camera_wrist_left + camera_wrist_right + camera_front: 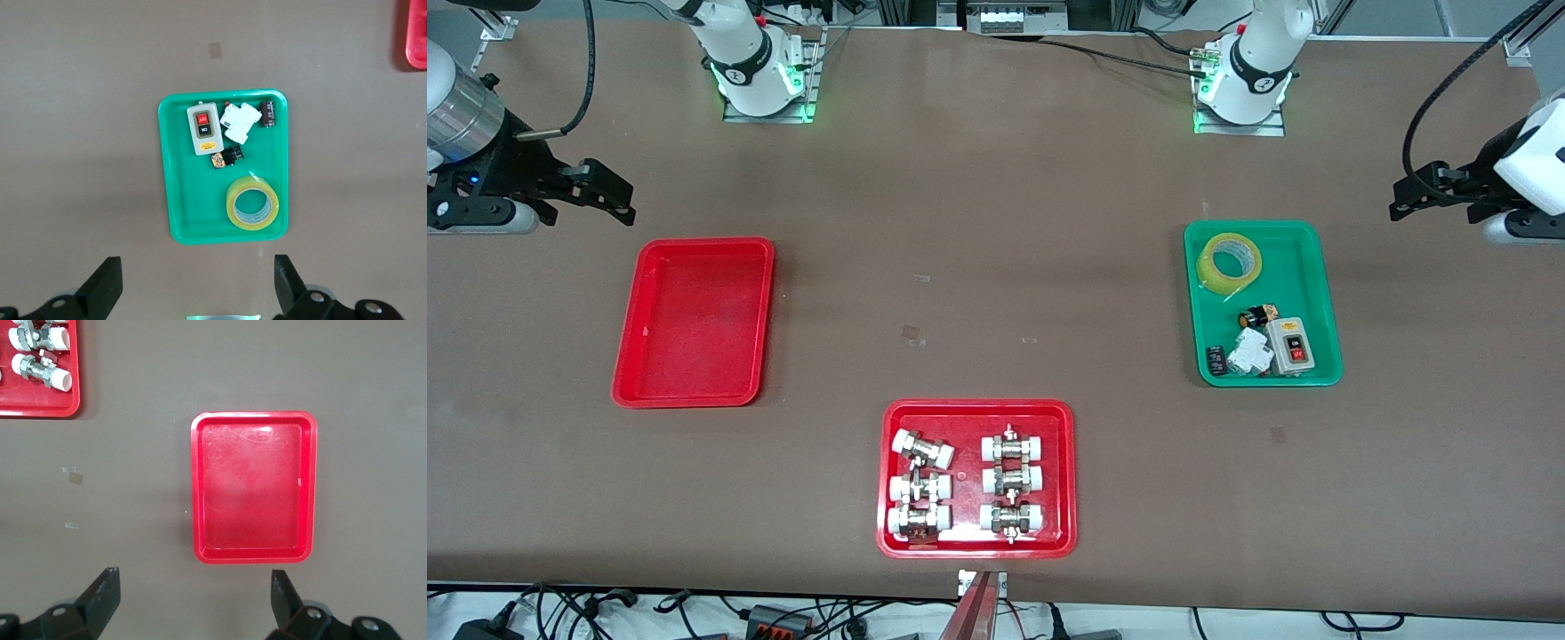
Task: Left arm passes tape to right arm into tray
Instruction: 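Move the left gripper toward the tape roll in the green tray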
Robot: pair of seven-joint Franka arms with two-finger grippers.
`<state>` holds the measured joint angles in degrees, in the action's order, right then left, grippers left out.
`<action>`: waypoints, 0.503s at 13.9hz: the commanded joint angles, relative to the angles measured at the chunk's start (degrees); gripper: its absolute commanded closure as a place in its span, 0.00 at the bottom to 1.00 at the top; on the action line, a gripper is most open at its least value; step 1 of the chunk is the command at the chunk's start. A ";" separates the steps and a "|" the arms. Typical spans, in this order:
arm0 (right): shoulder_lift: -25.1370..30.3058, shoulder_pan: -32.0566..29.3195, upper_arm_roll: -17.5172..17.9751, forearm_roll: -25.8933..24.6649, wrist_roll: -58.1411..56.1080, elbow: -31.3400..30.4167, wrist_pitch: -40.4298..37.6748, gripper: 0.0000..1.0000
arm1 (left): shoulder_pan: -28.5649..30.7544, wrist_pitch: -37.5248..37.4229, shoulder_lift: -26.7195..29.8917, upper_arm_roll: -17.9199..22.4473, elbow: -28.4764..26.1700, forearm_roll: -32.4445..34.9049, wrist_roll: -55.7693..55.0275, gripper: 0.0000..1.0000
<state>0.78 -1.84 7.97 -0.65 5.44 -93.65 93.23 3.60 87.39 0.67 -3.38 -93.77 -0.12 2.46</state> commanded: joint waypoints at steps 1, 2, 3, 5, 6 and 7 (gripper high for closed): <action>-0.43 0.09 -0.06 -0.14 0.00 0.76 -1.02 0.00 | 0.09 0.77 2.67 -1.44 -2.56 -0.58 1.49 0.00; -0.52 -0.09 -0.15 -0.23 -1.03 1.19 -0.94 0.00 | 0.09 0.59 2.50 -1.45 -2.39 -0.67 1.41 0.00; -0.52 -0.09 -0.15 -0.66 -0.69 1.45 -0.33 0.00 | 0.09 0.67 2.32 -1.45 -2.21 -0.67 1.40 0.00; -0.78 0.00 -0.15 -0.75 -1.21 3.99 -0.93 0.00 | 0.35 2.16 2.06 -1.36 -2.91 -2.33 1.23 0.00; -1.74 -0.09 -0.15 -0.32 -0.87 4.53 -0.94 0.00 | 0.70 5.82 0.75 -1.28 -3.26 -3.39 1.23 0.00; -1.92 -0.26 -0.24 -0.23 -1.04 4.71 -0.94 0.00 | 0.79 6.73 -0.48 -1.01 -2.13 -3.40 1.14 0.00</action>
<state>0.46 -1.89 7.86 -0.79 5.42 -91.52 93.28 3.71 90.94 1.09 -4.72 -95.27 -1.70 2.61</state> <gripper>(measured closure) 0.000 0.000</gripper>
